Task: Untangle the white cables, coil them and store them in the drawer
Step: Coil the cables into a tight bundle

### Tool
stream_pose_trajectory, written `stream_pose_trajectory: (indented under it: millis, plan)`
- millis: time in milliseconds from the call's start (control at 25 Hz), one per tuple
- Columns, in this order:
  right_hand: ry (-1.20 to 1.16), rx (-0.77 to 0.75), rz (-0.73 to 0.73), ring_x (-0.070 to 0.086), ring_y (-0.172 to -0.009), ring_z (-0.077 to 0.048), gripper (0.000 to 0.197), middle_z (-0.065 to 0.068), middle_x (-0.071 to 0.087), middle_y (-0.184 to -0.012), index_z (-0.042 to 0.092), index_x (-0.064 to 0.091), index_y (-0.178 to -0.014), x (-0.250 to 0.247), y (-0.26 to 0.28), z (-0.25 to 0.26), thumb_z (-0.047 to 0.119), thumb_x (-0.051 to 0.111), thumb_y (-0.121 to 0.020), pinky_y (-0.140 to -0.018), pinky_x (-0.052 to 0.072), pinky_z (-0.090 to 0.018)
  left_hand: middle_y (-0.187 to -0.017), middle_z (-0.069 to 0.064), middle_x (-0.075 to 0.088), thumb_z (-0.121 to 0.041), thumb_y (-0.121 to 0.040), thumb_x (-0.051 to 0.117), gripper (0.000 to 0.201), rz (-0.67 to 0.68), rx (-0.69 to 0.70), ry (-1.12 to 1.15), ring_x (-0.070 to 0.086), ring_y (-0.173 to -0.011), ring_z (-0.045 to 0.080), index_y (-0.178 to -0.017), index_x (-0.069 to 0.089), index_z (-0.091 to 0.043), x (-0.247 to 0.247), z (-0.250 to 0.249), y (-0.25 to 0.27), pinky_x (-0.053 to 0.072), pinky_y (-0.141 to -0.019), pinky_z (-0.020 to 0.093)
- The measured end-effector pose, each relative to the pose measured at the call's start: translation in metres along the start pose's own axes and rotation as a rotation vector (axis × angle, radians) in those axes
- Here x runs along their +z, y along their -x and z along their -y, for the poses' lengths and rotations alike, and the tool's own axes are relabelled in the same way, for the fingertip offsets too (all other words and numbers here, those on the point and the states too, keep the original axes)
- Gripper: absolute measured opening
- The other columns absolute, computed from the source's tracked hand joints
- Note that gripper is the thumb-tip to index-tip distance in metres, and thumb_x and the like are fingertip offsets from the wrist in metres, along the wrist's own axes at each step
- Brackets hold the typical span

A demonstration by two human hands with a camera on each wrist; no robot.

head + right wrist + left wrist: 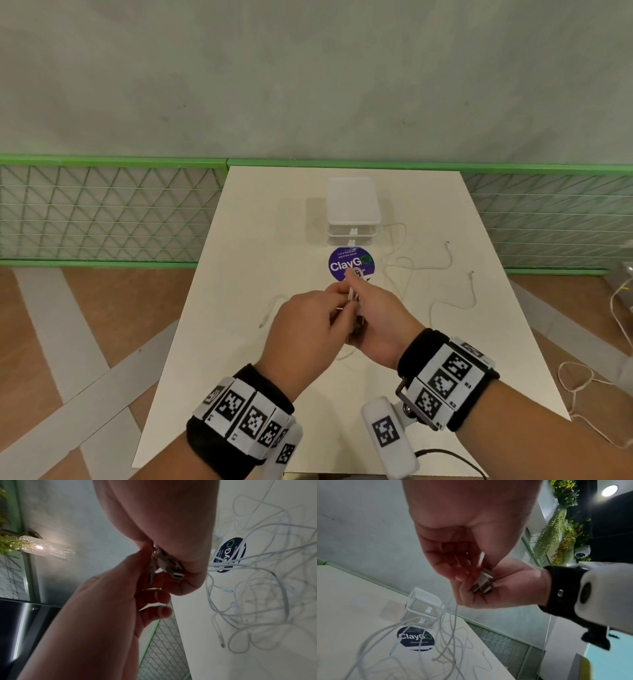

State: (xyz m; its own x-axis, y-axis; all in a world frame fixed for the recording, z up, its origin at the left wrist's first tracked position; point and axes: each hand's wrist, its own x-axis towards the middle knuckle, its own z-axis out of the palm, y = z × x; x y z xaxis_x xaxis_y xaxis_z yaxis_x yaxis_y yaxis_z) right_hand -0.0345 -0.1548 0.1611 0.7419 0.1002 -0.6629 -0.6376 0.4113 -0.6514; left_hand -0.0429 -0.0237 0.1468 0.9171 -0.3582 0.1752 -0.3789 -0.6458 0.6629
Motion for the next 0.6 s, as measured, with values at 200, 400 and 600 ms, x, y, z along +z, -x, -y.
stream_pose_trajectory:
  millis: [200, 400, 600]
  plan:
    - [-0.098, -0.013, -0.116, 0.063, -0.059, -0.022, 0.041, -0.009, 0.072, -0.071, 0.01, 0.061, -0.074, -0.012, -0.009, 0.021, 0.04, 0.053, -0.102, -0.068, 0.054, -0.038, -0.1, -0.007, 0.054, -0.057, -0.086, 0.063, 0.05, 0.009, 0.221, -0.215, 0.054, -0.087, 0.011, -0.124, 0.059, -0.025, -0.005, 0.012, 0.013, 0.051, -0.07, 0.027]
    - [-0.054, 0.029, -0.037, 0.05, -0.046, -0.019, 0.045, -0.004, 0.05, -0.055, 0.016, 0.049, -0.063, -0.004, -0.01, 0.019, 0.044, 0.062, -0.096, -0.049, 0.043, -0.029, -0.097, -0.003, 0.049, -0.039, -0.08, 0.074, 0.036, -0.036, 0.279, -0.175, 0.05, -0.081, 0.015, -0.104, 0.057, -0.018, -0.004, 0.012, -0.006, 0.049, -0.068, 0.032]
    - [0.149, 0.114, 0.133, 0.033, -0.04, -0.015, 0.049, 0.001, 0.032, -0.049, 0.022, 0.037, -0.057, -0.013, -0.011, 0.031, 0.042, 0.059, -0.097, -0.042, 0.029, -0.024, -0.14, -0.015, 0.039, -0.025, -0.068, 0.075, 0.082, 0.051, 0.071, 0.301, 0.041, -0.134, 0.005, -0.141, 0.037, -0.029, -0.013, 0.005, -0.011, 0.033, -0.105, 0.014]
